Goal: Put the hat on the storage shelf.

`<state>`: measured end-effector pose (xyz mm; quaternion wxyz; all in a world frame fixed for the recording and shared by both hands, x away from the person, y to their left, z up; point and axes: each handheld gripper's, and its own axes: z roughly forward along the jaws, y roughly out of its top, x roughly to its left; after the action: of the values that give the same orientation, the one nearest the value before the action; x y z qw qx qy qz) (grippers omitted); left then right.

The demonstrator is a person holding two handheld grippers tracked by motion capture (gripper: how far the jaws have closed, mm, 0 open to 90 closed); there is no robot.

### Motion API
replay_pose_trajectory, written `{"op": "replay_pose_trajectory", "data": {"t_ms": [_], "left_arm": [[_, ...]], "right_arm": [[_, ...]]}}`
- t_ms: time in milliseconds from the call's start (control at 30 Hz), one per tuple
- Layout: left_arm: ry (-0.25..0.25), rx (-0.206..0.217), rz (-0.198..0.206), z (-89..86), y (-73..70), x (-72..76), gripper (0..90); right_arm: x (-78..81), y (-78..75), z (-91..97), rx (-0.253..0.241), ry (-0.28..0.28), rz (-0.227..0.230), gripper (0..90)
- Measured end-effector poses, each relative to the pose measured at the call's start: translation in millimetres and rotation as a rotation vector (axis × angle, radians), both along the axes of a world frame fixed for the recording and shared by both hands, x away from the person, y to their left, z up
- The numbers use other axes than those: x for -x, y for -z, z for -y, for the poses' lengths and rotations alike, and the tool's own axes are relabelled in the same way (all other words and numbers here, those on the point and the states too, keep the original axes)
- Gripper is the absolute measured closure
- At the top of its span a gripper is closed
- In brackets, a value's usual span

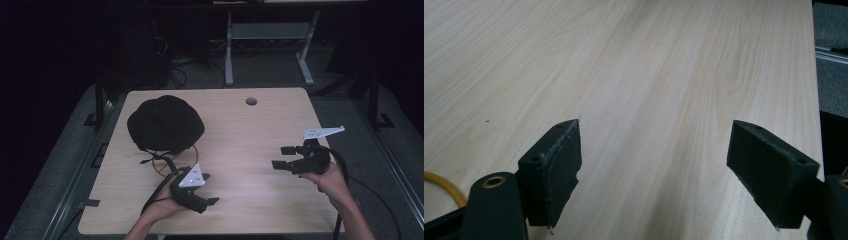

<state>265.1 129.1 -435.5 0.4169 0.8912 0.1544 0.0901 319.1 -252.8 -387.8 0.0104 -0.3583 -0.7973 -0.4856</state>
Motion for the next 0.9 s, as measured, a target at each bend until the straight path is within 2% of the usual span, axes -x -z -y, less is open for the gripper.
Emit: {"op": "replay_pose_trajectory", "data": {"t_ms": [133, 367, 900], "left_arm": [[-0.003, 0.017, -0.026, -0.9, -0.5, -1.1, 21.8], [-0.011, 0.018, -0.032, -0.3, 0.1, -1.3, 21.8], [-0.056, 0.036, -0.049, -2.7, 0.4, -4.4, 21.8]], "right_arm": [[4.9, 6.0, 5.3, -0.001, 0.009, -0.008, 18.1], [12.8, 16.2, 11.1, -0.015, 0.015, -0.012, 18.1], [40.3, 42.2, 26.9, 0.013, 0.028, -0.024, 18.1]]}}
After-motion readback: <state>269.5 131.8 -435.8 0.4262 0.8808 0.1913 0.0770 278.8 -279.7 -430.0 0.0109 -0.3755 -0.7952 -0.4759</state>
